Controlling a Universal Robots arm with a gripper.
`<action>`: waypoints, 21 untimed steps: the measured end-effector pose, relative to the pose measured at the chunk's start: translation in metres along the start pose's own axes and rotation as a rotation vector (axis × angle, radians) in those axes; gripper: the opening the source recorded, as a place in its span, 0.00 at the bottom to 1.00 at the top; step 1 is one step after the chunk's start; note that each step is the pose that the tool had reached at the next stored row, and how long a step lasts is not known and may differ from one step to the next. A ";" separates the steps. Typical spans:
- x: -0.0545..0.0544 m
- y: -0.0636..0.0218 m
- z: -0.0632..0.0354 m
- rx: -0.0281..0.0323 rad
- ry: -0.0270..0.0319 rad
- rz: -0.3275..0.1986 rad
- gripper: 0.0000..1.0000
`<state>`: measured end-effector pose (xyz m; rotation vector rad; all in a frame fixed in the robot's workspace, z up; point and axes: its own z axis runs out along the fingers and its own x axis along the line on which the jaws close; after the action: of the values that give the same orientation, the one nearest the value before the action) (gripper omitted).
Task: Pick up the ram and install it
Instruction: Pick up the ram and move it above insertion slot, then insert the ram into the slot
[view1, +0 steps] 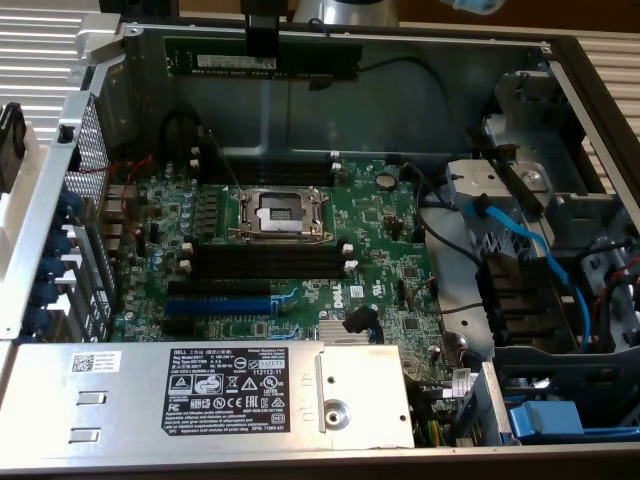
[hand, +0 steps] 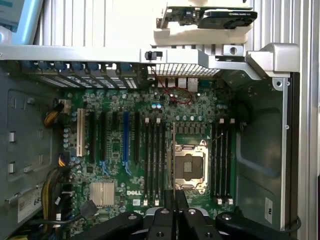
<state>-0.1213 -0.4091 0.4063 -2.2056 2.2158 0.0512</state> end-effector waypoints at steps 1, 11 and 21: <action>0.000 0.0000 0.0000 0.0000 0.0000 0.000 0.12; 0.000 0.0000 0.0002 0.0000 0.0000 0.000 0.12; 0.000 0.0000 0.0056 0.0000 -0.0008 0.000 0.12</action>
<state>-0.1213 -0.4090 0.4007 -2.2051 2.2154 0.0521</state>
